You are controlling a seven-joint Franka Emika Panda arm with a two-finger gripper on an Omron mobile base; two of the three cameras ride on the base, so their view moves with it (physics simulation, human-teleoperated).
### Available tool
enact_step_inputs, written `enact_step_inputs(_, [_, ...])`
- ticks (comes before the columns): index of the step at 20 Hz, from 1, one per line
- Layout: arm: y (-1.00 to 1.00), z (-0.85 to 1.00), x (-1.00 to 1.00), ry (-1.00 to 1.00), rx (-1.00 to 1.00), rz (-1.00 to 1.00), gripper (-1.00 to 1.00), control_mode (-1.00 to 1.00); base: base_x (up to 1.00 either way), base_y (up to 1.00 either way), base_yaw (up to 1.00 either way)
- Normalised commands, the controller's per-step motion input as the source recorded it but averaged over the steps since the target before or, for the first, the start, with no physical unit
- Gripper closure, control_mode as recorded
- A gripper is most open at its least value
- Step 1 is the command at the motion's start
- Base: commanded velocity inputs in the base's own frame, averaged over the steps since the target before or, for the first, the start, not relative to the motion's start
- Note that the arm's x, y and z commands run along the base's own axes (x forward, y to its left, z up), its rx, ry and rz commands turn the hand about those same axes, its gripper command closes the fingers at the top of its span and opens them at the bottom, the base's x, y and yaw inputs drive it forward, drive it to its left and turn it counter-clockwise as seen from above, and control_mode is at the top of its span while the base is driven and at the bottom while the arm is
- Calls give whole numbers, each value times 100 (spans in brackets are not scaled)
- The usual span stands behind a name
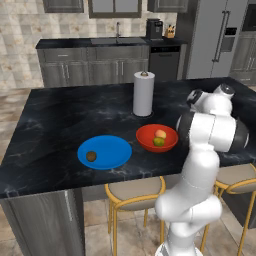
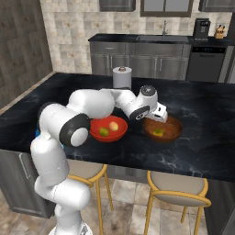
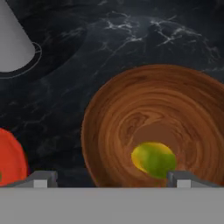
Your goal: Take the fruits from the plate on the dining counter and place two fruits in each bowl.
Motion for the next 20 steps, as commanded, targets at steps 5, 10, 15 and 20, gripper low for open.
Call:
enact_step_inputs(5, [100, 46, -37, 0, -8, -1, -100, -100, 0, 0, 0])
enact_step_inputs(10, [91, 96, -44, 4, 0, 0, -100, -100, 0, 0, 0])
enact_step_inputs(15, [84, 74, -69, 14, 0, 0, -100, -100, 0, 0, 0])
enact_step_inputs(20, [91, 28, -92, 19, 1, 0, -100, -100, 0, 0, 0])
